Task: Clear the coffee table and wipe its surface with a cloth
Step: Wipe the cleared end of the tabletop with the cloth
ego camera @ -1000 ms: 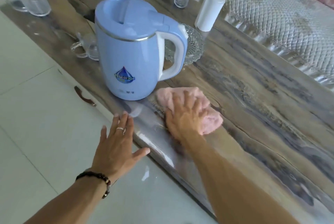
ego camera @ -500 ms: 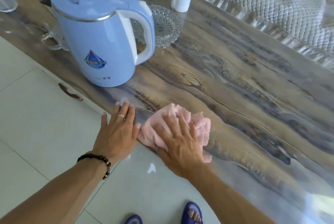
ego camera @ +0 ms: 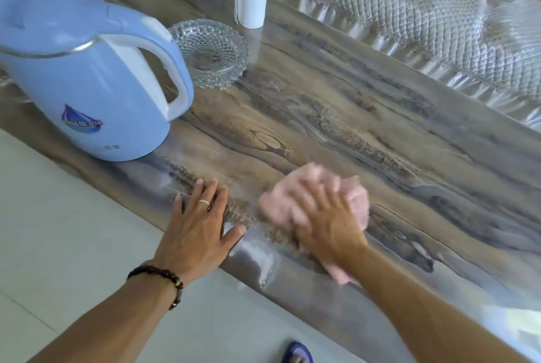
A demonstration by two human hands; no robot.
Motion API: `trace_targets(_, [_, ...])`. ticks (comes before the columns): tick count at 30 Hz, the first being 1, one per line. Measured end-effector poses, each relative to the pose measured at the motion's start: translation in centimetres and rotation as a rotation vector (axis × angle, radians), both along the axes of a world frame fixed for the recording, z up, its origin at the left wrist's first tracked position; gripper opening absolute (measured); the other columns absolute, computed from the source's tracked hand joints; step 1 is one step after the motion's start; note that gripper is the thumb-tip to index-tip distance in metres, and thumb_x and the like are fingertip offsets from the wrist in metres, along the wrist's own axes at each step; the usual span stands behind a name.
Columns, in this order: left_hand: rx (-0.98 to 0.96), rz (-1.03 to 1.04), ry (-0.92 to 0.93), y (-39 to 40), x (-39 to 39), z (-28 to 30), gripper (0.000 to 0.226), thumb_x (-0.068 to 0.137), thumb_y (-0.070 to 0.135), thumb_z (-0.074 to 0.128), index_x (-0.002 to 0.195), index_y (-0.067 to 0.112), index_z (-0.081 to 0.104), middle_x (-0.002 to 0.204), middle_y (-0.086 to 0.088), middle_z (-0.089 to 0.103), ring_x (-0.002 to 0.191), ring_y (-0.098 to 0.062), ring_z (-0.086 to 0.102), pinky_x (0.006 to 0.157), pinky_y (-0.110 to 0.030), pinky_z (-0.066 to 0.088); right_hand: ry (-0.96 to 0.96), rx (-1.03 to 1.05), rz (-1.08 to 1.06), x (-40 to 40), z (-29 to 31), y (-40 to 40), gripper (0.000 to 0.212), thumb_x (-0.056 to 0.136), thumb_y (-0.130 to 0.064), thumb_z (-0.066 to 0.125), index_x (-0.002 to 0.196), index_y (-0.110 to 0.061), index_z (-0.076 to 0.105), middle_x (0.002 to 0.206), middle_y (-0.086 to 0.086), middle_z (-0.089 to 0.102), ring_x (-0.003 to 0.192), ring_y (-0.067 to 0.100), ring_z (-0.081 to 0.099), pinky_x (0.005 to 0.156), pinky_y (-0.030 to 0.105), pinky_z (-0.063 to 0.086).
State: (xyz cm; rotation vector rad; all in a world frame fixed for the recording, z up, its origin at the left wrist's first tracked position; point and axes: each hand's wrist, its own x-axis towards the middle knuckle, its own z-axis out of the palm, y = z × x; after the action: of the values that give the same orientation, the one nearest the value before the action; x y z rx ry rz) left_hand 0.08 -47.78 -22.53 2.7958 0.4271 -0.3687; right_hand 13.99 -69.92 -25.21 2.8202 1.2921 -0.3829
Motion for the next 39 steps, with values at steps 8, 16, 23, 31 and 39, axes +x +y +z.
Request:
trace_targets(8, [-0.059,0.087,0.101,-3.0,3.8,-0.2,0.091,0.089,0.060,0.048,0.151,0.018,-0.004,0.160,-0.003,-0.013,0.145,-0.028,-0.014,0.116,-0.056,0.002,0.064,0.007,0.063,1.1,1.0,3.3,0.059,0.092,-0.058,0.014,0.148,-0.040,0.007,0.165,0.004,0.003,0.149,0.040,0.003,0.116,0.065,0.011])
trace_targets(16, [-0.082,0.081,0.226,-3.6,5.2,-0.6,0.098,0.088,0.059,0.050,0.149,0.022,-0.017,0.154,-0.003,-0.032,0.141,-0.031,-0.029,0.111,-0.062,-0.005,0.042,0.002,-0.469,12.5,1.4,5.6,0.048,0.100,-0.045,0.027,0.146,-0.033,0.022,0.161,0.009,0.004,0.144,0.041,0.009,0.112,0.064,0.015])
trace_targets(23, [-0.011,0.086,0.205,-3.8,4.8,-0.5,0.097,0.086,0.066,0.043,0.150,0.023,-0.016,0.156,-0.002,-0.027,0.142,-0.029,-0.025,0.114,-0.058,-0.003,0.059,-0.078,-0.021,8.4,1.3,-2.8,0.064,0.095,-0.059,0.018,0.154,-0.040,0.002,0.164,-0.002,-0.013,0.149,0.034,-0.015,0.119,0.059,0.007])
trace_targets(31, [0.049,0.197,-0.056,-6.2,-1.9,-0.8,0.059,0.094,0.034,0.020,0.135,0.003,0.048,0.144,-0.019,0.043,0.135,-0.040,0.036,0.101,-0.061,0.036,-0.006,-0.053,0.024,-3.6,0.0,1.7,0.061,0.091,-0.055,0.021,0.148,-0.036,0.018,0.162,0.007,0.018,0.144,0.047,0.019,0.105,0.074,0.023])
trace_targets(39, [0.023,0.083,0.013,-5.8,-5.5,-1.1,0.059,0.100,0.042,0.016,0.151,0.012,0.019,0.160,-0.007,0.010,0.147,-0.026,0.005,0.115,-0.047,0.016,-0.040,-0.091,-0.335,-1.5,0.7,-1.2,0.064,0.083,-0.056,0.006,0.143,-0.038,0.017,0.153,0.011,0.020,0.137,0.047,0.020,0.104,0.073,0.021])
